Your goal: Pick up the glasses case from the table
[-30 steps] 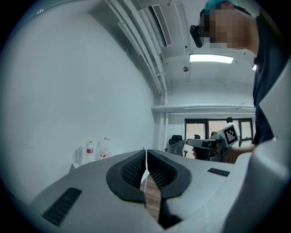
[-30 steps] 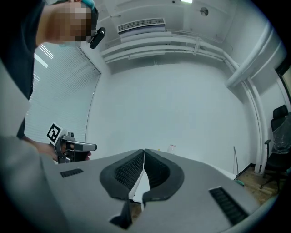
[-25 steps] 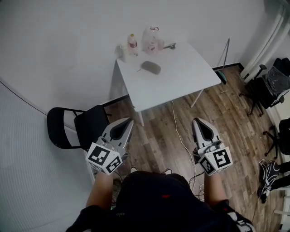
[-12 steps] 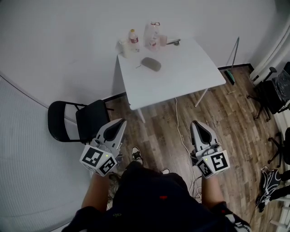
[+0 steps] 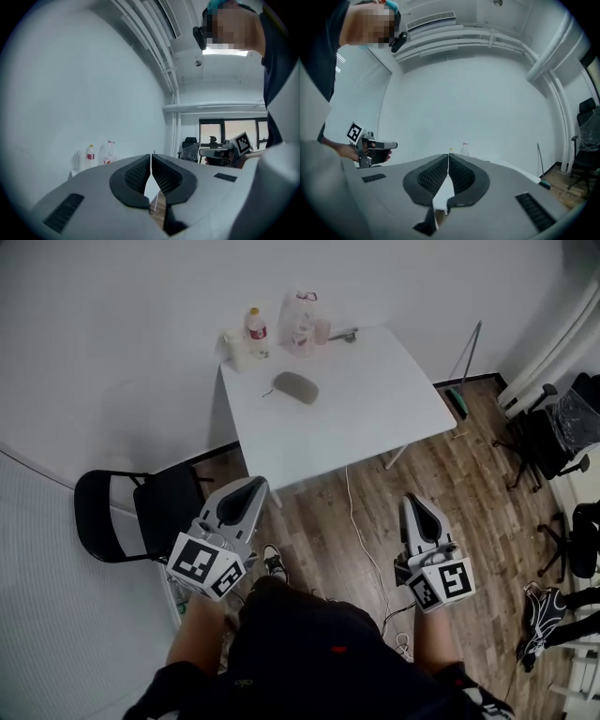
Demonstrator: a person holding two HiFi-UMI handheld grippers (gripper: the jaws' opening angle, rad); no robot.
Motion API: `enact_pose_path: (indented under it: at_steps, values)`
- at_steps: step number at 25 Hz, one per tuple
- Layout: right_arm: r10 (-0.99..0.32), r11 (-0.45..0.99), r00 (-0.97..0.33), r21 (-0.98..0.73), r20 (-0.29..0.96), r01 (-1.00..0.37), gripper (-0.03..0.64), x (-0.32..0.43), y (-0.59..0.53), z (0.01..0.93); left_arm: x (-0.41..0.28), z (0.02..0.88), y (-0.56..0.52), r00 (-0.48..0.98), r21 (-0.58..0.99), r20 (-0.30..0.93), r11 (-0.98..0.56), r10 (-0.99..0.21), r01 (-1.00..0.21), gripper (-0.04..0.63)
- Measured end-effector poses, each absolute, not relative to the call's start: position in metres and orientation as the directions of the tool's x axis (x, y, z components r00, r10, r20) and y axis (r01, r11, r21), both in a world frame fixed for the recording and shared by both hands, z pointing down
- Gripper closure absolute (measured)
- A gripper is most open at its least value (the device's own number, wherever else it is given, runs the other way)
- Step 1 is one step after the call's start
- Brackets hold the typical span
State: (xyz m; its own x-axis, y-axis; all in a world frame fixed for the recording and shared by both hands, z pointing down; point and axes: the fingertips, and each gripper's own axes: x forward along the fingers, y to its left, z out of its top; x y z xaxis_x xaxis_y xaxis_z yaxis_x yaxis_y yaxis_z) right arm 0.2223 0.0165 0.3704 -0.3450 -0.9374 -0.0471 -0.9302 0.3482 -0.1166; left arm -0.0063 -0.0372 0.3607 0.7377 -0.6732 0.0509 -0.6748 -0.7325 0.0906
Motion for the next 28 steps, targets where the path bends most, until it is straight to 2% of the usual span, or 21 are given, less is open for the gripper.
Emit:
enact_pose_path:
  at_steps: [5,11,20,25,28]
  values:
    - [-0.948,0.317,-0.318,-0.081,0.001,-0.945,0.595,0.189,-0.047,0.372,-0.039,0.368,-0.096,0.748,0.107,0.050,-0.741,-0.662,-0.663,0.569]
    - [-0.980,0.171,-0.183,-0.140,0.079,-0.975,0.595,0.154,-0.134,0.379,-0.107,0.362,-0.172,0.729,0.117,0.017,-0.723,-0.684,-0.681,0.569]
    - [-0.960,0.257,-0.266,-0.098,0.090,-0.961,0.595,0.080,-0.204,0.384,-0.167,0.385,-0.227,0.724,0.166,0.046,-0.709,-0.688,-0.685,0.569]
    - [-0.945,0.308,-0.308,-0.015,0.111,-0.951,0.595,0.062,-0.232,0.387,-0.174,0.397,-0.245,0.713,0.184,0.065,-0.694,-0.699,-0.697,0.569]
    - [-0.919,0.381,-0.379,0.001,0.111,-0.924,0.594,0.056,-0.251,0.391,-0.172,0.400,-0.252,0.703,0.205,0.066,-0.680,-0.708,-0.704,0.569]
